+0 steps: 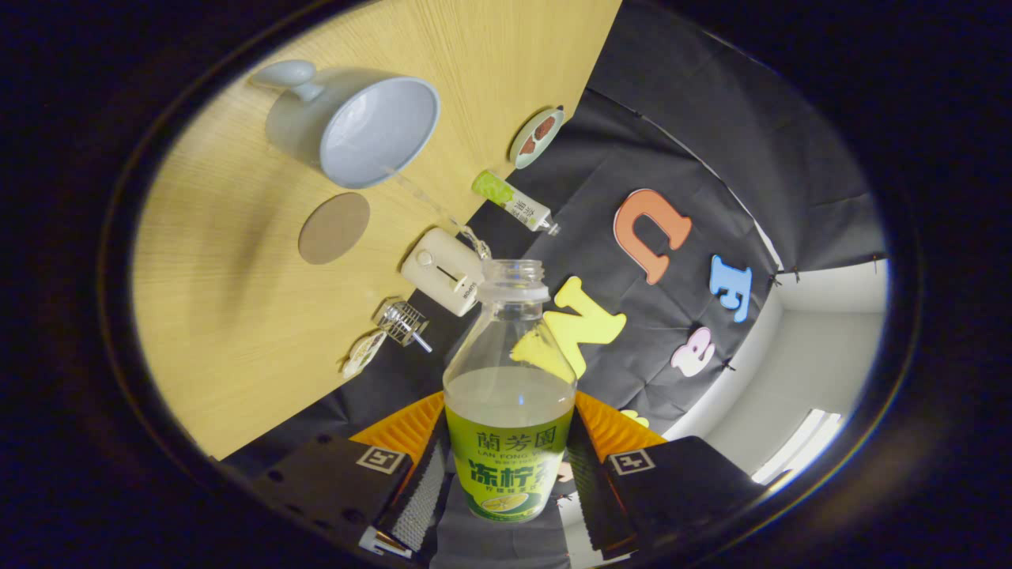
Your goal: Take the bottle from table, then pour the juice into the cup, finally place the bottle on the coaster
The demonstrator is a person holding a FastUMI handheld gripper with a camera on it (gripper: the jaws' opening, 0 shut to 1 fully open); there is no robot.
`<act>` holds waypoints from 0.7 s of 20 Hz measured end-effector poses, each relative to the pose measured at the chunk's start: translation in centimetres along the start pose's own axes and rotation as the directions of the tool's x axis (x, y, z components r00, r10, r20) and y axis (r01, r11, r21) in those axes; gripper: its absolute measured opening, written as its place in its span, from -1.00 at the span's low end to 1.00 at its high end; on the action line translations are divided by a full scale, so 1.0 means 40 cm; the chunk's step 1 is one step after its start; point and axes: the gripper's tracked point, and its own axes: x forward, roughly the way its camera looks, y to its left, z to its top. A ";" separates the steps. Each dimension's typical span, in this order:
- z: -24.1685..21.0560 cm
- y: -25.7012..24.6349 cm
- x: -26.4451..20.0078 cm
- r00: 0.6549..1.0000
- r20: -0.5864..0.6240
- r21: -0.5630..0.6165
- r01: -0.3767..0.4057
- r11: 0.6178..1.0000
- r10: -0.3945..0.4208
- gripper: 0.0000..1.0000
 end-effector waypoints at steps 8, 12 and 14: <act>-0.025 -0.020 0.006 1.000 -0.016 0.002 0.027 1.000 -0.026 0.58; -0.030 -0.053 0.003 0.999 -0.013 0.013 0.049 0.999 -0.049 0.57; -0.024 -0.066 0.000 0.998 -0.006 0.021 0.061 0.998 -0.061 0.57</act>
